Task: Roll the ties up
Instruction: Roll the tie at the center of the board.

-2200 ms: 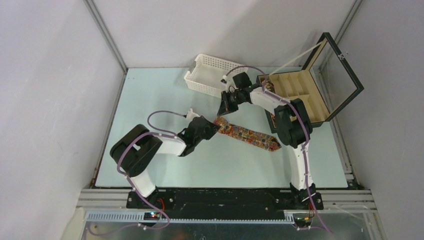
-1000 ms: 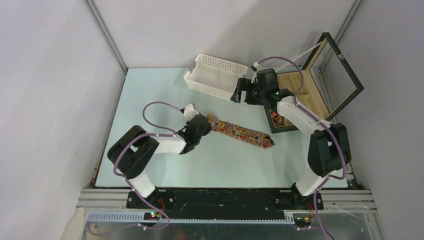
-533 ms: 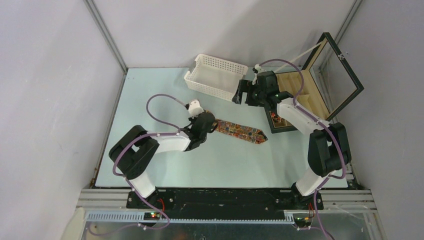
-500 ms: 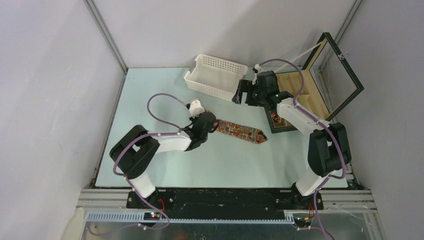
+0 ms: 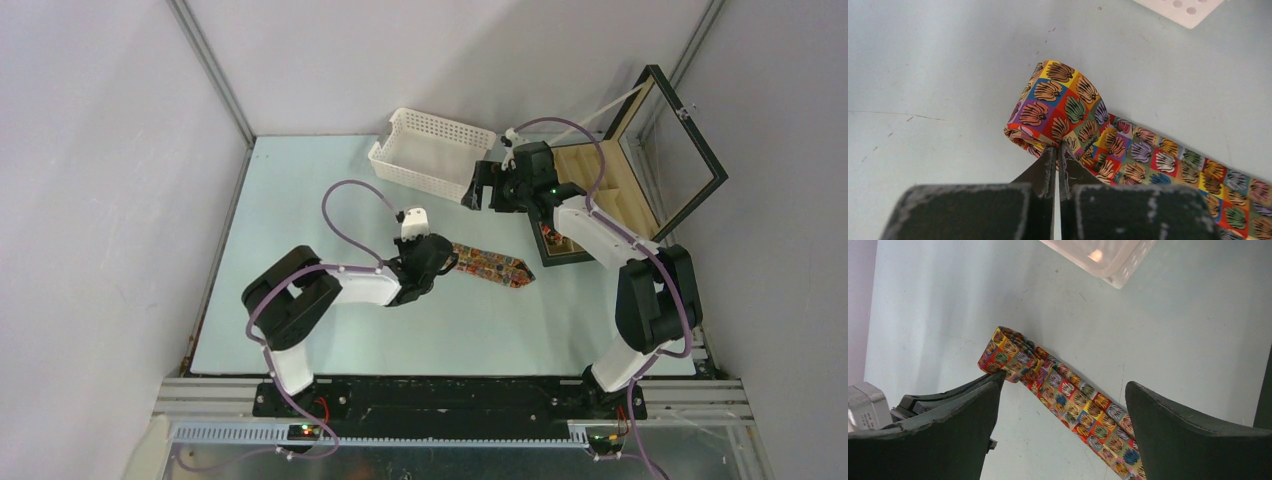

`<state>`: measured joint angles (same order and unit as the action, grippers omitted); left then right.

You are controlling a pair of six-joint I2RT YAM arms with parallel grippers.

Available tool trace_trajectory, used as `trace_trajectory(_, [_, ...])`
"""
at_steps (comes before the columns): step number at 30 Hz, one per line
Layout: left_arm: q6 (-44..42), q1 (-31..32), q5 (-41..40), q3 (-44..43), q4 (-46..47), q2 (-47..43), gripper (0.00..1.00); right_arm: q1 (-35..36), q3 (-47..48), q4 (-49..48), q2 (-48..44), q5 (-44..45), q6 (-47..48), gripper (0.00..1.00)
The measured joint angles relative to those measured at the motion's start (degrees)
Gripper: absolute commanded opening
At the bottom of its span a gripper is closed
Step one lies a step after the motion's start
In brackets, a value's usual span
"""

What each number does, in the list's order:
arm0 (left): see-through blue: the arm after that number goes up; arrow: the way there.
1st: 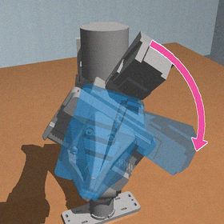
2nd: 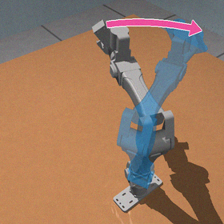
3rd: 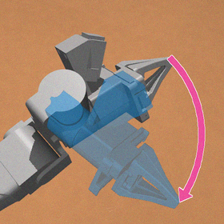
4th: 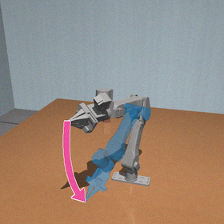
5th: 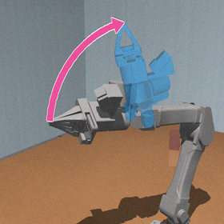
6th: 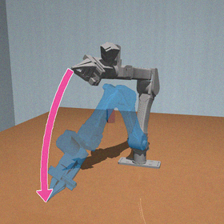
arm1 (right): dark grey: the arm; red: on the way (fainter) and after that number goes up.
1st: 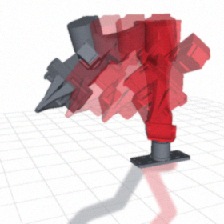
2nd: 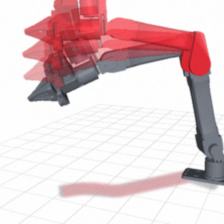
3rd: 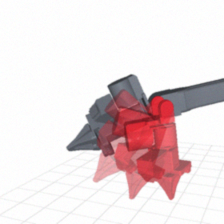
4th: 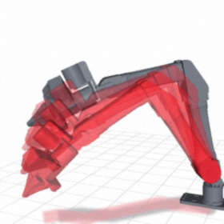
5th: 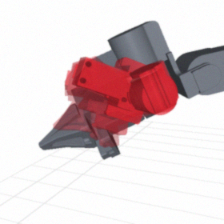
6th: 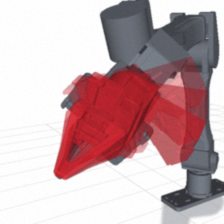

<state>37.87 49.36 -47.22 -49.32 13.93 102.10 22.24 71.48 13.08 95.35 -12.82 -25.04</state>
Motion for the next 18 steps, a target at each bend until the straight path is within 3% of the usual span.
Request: trace_trajectory(18, [-11.61,5.18,-7.23,-4.33,0.24,5.66,0.0,0.0,0.02,-0.35,3.1,-4.04,0.66,0.98])
